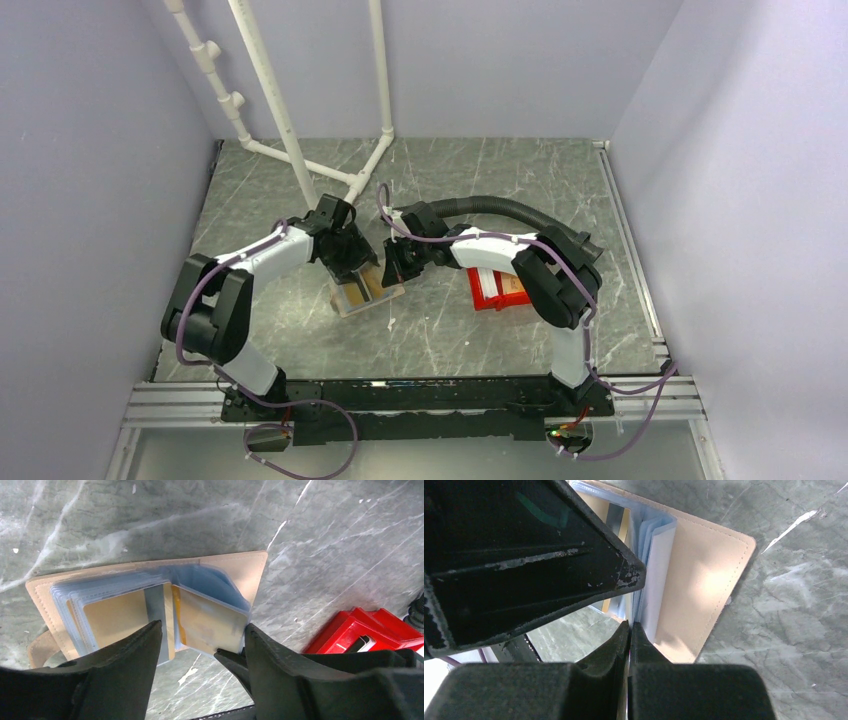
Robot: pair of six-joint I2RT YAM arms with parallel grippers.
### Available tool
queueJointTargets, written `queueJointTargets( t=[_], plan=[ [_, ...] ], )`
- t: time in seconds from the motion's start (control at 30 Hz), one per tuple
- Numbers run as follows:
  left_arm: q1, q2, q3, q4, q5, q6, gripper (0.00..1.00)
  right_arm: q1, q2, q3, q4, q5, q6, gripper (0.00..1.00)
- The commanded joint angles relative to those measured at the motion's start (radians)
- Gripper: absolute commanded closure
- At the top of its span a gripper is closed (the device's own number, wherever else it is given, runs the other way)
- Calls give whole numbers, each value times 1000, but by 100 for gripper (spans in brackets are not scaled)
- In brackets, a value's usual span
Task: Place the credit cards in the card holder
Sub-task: Turn over the card holder at the center of the board.
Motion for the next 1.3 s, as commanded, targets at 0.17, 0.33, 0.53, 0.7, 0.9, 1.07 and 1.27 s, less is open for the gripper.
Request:
queueJointTargets(
  t=[0.17, 0.33, 0.53, 0.7, 0.9, 1.07, 1.27],
  plan=[
    [10, -56, -39, 37, -52, 9, 45, 5, -55, 8, 4, 10, -19, 89],
    [10, -133, -117, 94, -39, 33, 54, -10, -84, -25, 29, -60, 20, 60],
    [12, -217, -174, 94, -65, 56, 60, -18, -124, -51, 29, -79, 31, 48],
    [15, -289, -228, 106, -82, 51, 60, -15, -112, -64, 88, -139, 42, 48],
    [20, -328, -251, 80, -89, 56, 63, 10, -81, -48, 72, -115, -10, 42],
    [23, -339, -271, 94, -77, 59, 61, 41, -52, -9, 39, -75, -45, 34],
    [23, -350, -272, 82, -85, 68, 60, 69, -11, 34, -3, 2, -75, 31]
  ],
)
